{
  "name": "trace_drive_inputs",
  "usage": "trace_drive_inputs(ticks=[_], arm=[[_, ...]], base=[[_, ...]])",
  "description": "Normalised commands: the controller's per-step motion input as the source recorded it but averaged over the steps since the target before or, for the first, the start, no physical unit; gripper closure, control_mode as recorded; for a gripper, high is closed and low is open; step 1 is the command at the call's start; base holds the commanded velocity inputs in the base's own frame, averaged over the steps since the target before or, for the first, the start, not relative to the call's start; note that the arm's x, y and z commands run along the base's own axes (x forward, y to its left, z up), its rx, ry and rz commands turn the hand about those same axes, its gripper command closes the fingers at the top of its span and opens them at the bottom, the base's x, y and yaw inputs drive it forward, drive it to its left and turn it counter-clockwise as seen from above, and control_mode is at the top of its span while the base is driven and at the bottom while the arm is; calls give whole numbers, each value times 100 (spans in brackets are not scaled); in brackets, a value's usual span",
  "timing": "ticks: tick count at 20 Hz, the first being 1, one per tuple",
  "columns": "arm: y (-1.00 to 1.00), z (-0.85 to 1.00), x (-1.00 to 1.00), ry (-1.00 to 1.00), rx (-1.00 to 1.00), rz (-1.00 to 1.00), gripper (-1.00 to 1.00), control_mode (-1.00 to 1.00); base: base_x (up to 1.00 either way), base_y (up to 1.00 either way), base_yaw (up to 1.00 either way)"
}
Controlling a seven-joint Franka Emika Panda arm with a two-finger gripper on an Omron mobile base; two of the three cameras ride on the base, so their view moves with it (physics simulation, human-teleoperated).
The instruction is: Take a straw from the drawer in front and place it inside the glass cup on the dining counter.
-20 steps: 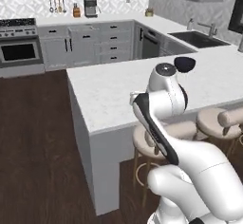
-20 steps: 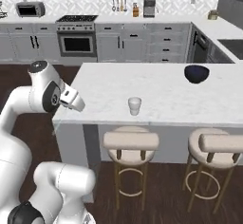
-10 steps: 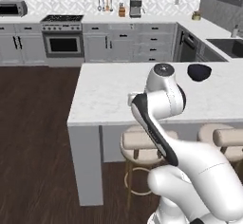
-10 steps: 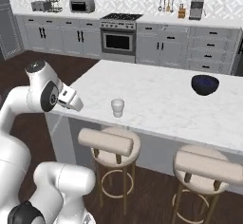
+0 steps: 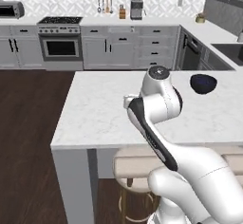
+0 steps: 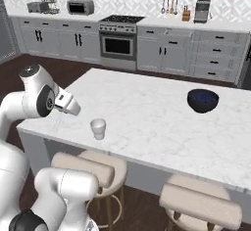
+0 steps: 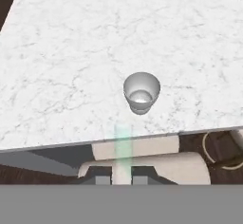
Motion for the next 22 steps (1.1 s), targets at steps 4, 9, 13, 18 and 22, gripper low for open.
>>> trace_drive_inputs(ticks=[4,9,13,18,22], arm=[[0,0,0,0,0,0,100,100],[0,0,0,0,0,0,100,100],[0,12,38,0,0,-28,100,-100],[-36,21,17,-16,0,12,100,-100],[-61,20,2,-36,1,53,100,-100]], base=[[91,-12,-24],[76,0,-45],[16,0,-12],[0,0,0],[0,0,0]])
